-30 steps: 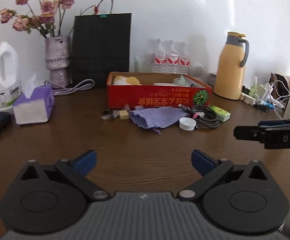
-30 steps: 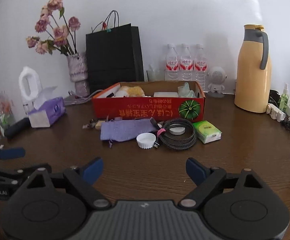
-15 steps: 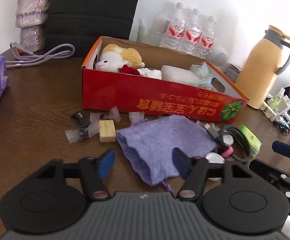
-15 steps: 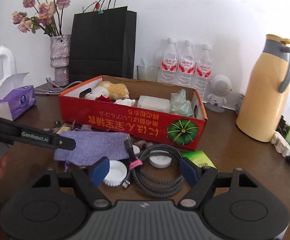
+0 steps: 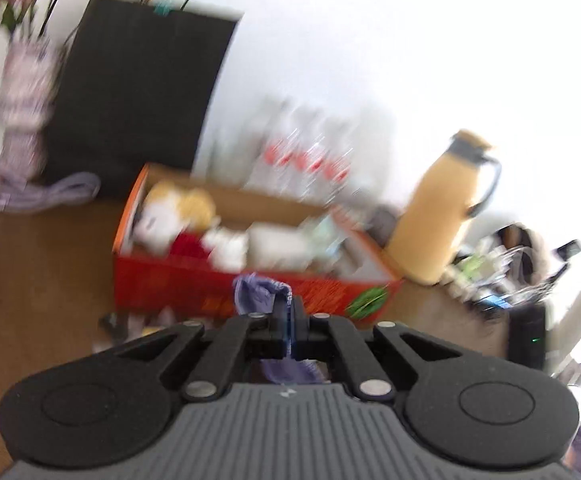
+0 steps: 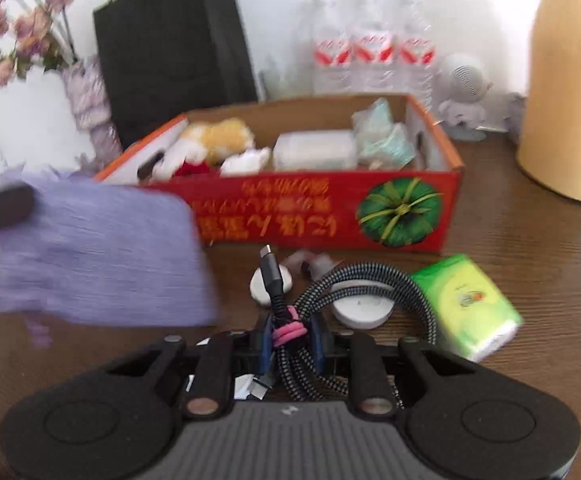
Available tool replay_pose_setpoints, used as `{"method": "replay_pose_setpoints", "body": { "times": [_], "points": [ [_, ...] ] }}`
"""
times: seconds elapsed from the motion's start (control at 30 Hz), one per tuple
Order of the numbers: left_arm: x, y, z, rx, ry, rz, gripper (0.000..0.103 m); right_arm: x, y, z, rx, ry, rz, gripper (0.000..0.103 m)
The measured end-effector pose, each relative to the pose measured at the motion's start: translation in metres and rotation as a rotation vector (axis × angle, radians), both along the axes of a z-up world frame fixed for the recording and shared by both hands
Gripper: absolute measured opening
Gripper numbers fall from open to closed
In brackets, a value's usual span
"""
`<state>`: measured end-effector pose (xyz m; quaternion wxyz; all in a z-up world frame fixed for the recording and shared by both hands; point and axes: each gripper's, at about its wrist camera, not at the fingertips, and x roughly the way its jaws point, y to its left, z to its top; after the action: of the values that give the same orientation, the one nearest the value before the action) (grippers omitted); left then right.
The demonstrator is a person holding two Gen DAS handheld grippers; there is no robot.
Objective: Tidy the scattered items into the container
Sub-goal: 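Grasp the purple cloth pouch with the left tool while the right tool grasps the braided cable, then lift the pouch with the left tool while the right tool carries the cable toward the box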
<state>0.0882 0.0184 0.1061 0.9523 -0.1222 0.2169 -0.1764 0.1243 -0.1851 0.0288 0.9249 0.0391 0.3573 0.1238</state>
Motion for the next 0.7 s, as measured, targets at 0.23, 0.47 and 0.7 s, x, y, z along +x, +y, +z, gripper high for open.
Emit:
{"method": "replay_pose_setpoints", "body": {
  "times": [0.23,0.47,0.7],
  "points": [
    [-0.084,0.003,0.021,0.019,-0.086,0.135,0.002,-0.081,-0.017,0.051,0.079,-0.183,-0.044,0.018],
    [-0.161,-0.012,0.003,0.038,-0.092,0.094,0.002,-0.175,-0.012,0.061,0.174,-0.269,0.021,0.018],
    [-0.192,-0.043,-0.002,0.092,-0.12,-0.053,0.002,-0.222,-0.021,0.058,0.196,-0.285,0.03,0.019]
  ]
}}
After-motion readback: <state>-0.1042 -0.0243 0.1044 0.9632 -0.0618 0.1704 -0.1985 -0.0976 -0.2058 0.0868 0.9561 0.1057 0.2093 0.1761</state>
